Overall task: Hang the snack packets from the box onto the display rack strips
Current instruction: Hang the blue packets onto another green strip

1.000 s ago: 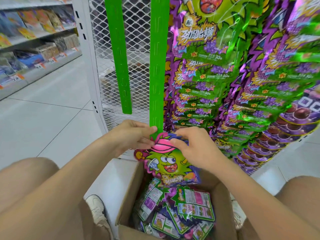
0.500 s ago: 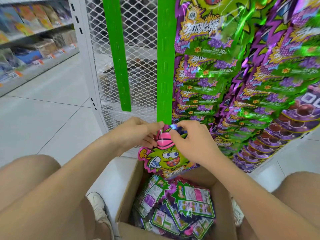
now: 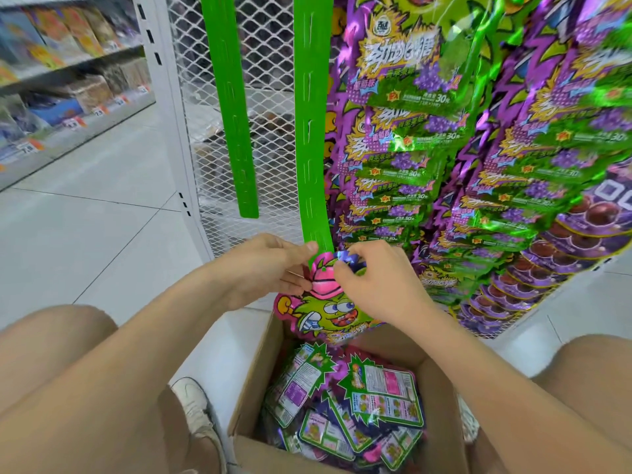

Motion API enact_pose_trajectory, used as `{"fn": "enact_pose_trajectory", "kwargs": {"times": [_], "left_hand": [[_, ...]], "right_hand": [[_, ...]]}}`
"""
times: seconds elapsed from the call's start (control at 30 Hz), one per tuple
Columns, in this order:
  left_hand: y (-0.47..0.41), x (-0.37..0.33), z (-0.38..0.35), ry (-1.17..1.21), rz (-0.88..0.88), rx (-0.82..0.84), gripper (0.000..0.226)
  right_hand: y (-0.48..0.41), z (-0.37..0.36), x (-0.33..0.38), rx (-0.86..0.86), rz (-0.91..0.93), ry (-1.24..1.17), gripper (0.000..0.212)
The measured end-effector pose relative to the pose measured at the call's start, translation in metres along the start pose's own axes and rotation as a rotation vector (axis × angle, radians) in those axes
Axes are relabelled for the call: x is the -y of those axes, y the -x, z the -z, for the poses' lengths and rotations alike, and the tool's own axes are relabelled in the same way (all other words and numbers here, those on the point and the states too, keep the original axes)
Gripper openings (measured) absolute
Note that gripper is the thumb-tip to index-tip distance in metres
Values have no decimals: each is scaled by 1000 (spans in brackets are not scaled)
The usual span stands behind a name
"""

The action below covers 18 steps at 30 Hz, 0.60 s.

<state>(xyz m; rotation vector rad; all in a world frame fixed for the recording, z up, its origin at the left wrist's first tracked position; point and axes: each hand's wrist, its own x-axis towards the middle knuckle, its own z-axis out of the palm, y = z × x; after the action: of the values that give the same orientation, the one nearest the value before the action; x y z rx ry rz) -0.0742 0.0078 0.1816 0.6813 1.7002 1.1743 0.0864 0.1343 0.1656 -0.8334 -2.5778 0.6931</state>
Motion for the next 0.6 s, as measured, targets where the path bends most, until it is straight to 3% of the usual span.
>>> {"fn": "enact_pose_trajectory", "kwargs": {"times": [0.1, 0.2, 0.3, 0.37, 0.5, 0.6], "left_hand": [[2, -2, 0, -17, -15, 1, 44], [3, -1, -1, -216, -75, -35, 35], [1, 6, -2, -589, -339, -133, 41], [-2, 14, -4, -839, -533, -286, 11], [-3, 28, -12, -962, -610, -479, 31], [-3, 30, -23, -1166, -556, -308, 22]], "right_hand": [[2, 0, 0, -21, 7, 29, 41], [4, -3, -3, 85, -3, 142, 36], [2, -10, -12, 120, -3, 93, 31], [-1, -14, -18, 108, -6, 65, 33], [1, -20, -34, 125, -52, 35, 25], [7, -26, -51, 70, -184, 60, 24]]}}
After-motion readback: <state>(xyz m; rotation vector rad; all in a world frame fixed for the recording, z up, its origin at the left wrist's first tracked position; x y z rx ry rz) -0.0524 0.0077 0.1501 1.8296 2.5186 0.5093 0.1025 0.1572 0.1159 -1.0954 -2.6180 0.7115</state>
